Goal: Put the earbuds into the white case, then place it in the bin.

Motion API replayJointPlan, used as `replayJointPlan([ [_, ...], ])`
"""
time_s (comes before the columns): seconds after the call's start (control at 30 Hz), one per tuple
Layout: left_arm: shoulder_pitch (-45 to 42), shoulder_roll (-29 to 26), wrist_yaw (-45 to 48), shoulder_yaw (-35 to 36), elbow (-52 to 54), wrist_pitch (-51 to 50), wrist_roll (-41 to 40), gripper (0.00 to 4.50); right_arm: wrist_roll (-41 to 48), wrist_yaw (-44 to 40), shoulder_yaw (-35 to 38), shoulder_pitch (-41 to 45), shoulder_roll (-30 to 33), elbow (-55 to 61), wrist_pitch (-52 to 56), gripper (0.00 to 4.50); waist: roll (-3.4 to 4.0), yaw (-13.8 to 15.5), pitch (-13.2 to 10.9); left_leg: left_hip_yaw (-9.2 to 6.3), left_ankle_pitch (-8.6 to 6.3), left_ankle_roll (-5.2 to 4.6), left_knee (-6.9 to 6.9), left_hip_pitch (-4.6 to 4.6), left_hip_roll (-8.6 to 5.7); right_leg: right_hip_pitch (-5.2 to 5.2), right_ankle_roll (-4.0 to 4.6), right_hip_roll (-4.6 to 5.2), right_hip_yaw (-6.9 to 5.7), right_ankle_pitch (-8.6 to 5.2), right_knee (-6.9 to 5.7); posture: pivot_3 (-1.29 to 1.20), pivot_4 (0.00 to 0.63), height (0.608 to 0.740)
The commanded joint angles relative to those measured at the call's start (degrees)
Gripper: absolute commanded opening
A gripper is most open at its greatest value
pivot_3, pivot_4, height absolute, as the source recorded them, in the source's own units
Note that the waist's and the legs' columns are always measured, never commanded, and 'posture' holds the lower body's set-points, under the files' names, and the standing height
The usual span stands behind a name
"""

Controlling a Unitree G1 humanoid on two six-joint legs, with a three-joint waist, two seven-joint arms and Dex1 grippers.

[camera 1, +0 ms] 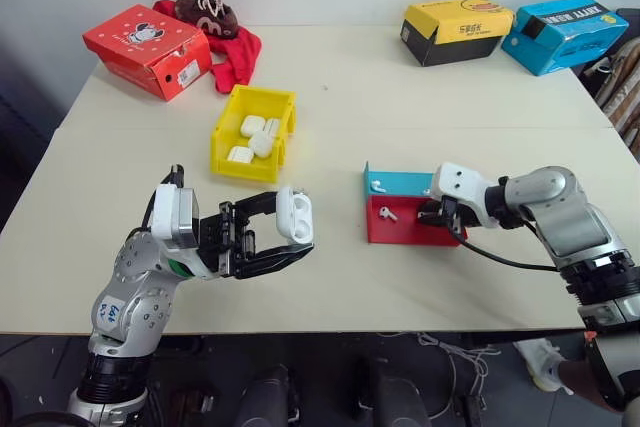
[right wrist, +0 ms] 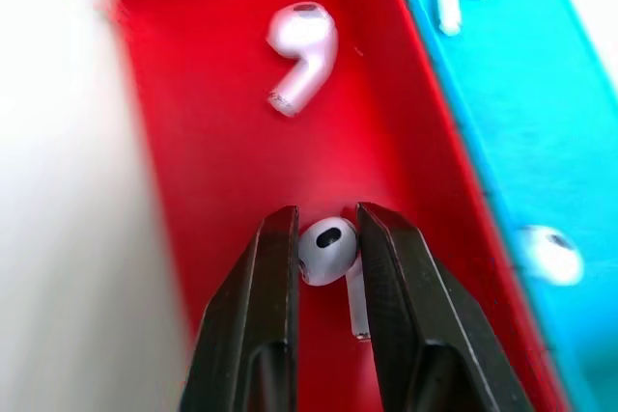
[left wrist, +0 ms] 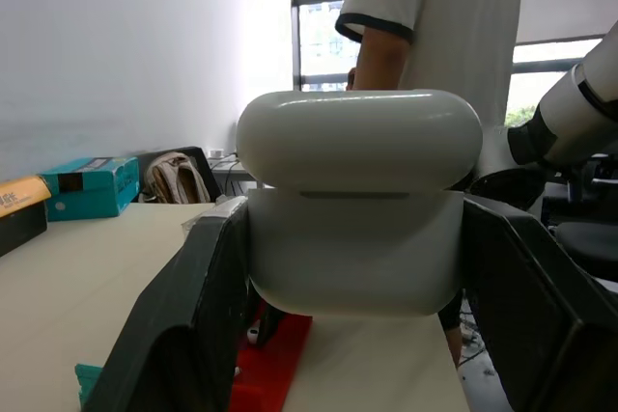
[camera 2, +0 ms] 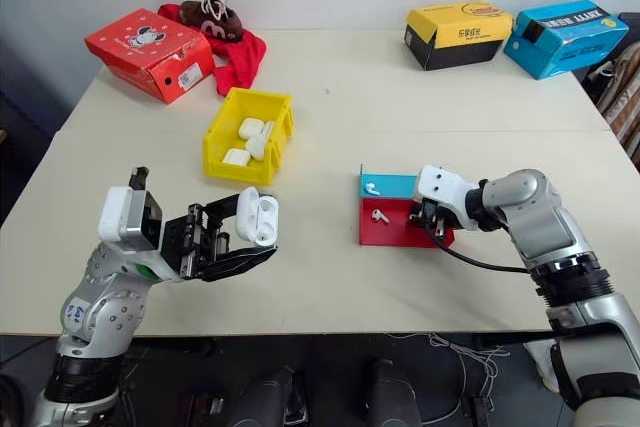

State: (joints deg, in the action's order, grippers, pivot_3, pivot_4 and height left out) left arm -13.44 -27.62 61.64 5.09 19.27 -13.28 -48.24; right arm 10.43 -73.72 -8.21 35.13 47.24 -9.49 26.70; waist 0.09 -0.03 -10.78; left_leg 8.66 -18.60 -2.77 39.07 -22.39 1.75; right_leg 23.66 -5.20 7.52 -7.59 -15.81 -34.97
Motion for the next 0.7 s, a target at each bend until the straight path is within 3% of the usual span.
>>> replayJointPlan([
  [0.03, -2.5, -0.6, 0.2, 2.7, -0.2, -3.1, -5.0, 2.80, 13.4, -3.1, 11.5, 0.1, 2.3, 7.6, 9.6, 0.86, 0.01, -0.1, 0.0, 0.00, 0.00, 0.00, 0.00, 0.00, 0.00, 0.00, 0.00, 0.00, 0.00, 0.00, -0.02, 0.00, 0.150, 0.740],
  [0.23, -8.2, 1.8, 0.1, 2.3, -4.1, -7.7, -8.4, 2.80, 37.0, 5.8, 25.3, -0.4, -5.1, 20.1, 26.9, 0.86, -0.02, -0.2, 0.0, -0.15, -0.01, 0.01, 0.01, 0.07, 0.02, -0.10, 0.00, 0.01, -0.05, 0.00, 0.05, 0.00, 0.150, 0.740],
  [0.37, -11.6, 4.1, 0.7, 0.2, -6.6, -11.5, -9.4, 2.80, 52.0, 20.3, 29.3, 1.3, -16.8, 26.5, 31.2, 0.86, -0.02, -0.2, 0.0, -0.14, 0.01, 0.04, -0.01, 0.07, 0.02, -0.09, 0.00, -0.01, -0.02, 0.00, -0.12, 0.00, 0.150, 0.740],
  [0.7, -15.0, 8.1, 0.7, -0.8, -8.6, -15.2, -9.1, 2.80, 61.2, 34.3, 24.1, 3.4, -27.8, 32.7, 26.7, 0.86, -0.02, -0.2, 0.0, -0.11, 0.00, -0.04, -0.01, -0.02, -0.09, -0.04, -0.02, -0.13, -0.03, 0.01, -0.17, 0.00, 0.150, 0.740],
])
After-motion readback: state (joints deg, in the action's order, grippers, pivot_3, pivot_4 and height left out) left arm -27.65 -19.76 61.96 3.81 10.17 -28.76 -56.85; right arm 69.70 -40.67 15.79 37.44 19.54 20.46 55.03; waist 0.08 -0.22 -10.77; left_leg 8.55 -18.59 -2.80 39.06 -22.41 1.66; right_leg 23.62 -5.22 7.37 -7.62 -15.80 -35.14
